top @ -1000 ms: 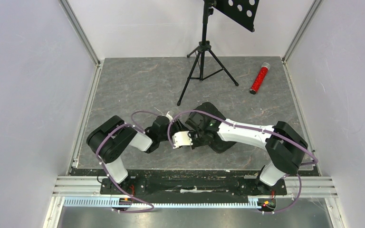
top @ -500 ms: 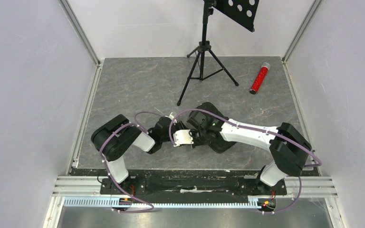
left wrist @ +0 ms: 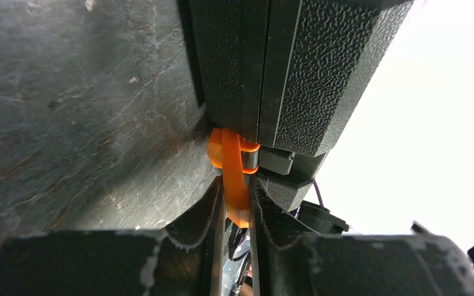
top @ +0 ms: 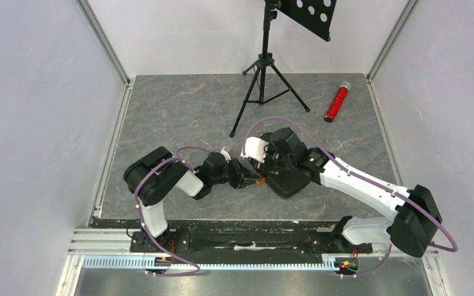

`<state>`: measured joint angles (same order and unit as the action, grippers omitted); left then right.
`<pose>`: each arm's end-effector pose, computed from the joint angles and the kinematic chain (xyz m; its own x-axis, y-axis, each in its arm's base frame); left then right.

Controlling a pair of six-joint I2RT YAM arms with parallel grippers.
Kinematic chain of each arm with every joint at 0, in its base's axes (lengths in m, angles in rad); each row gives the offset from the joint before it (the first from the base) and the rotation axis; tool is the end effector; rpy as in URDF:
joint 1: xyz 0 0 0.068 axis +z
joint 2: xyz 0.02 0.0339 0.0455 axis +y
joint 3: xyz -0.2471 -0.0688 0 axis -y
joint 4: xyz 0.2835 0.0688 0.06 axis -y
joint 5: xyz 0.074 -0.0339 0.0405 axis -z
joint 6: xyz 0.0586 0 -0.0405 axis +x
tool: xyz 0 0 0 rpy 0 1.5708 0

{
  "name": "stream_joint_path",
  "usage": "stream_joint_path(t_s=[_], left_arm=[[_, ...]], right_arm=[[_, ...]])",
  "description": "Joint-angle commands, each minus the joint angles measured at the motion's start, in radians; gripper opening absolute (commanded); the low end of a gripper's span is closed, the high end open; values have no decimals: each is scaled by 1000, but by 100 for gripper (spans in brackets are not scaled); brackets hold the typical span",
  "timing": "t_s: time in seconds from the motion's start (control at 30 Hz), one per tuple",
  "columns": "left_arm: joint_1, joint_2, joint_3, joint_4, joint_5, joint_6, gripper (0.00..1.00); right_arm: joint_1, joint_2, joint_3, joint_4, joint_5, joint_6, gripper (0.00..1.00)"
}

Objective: Pack the tool kit

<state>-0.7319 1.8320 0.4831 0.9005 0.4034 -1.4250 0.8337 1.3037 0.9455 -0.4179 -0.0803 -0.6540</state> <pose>0.2227 -0.2310 0.0334 -0.9153 -0.4010 0.0375 -0.1916 0.3517 -0.9163 0.2222 0.2518 0.2159 0.0987 -0.7935 -0.6006 -0.9027 0.1826 -0.3896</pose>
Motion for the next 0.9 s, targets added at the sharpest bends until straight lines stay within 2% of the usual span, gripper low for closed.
stream_joint_path(t_s=[0.0,0.1,0.23,0.33,0.47,0.63,0.87], left_arm=[[-12,-29,32,156,39,-49,19],[-12,-46,33,152,38,-52,19],[-12,-68,37,143,37,-58,19],[-12,-92,39,124,32,-57,19],[-12,-123,48,84,27,-48,19],[-15,-137,66,33,25,-28,19],[-23,-117,88,22,24,-24,20]], right_arm=[[-86,-45,-76,126,159,229,46],[-159,-48,-120,154,197,341,49],[-251,-48,-169,209,130,463,59],[-304,-25,-192,225,84,525,60],[-312,15,-207,230,-36,544,61],[-306,45,-246,243,-128,570,54],[-268,40,-312,266,-109,573,54]])
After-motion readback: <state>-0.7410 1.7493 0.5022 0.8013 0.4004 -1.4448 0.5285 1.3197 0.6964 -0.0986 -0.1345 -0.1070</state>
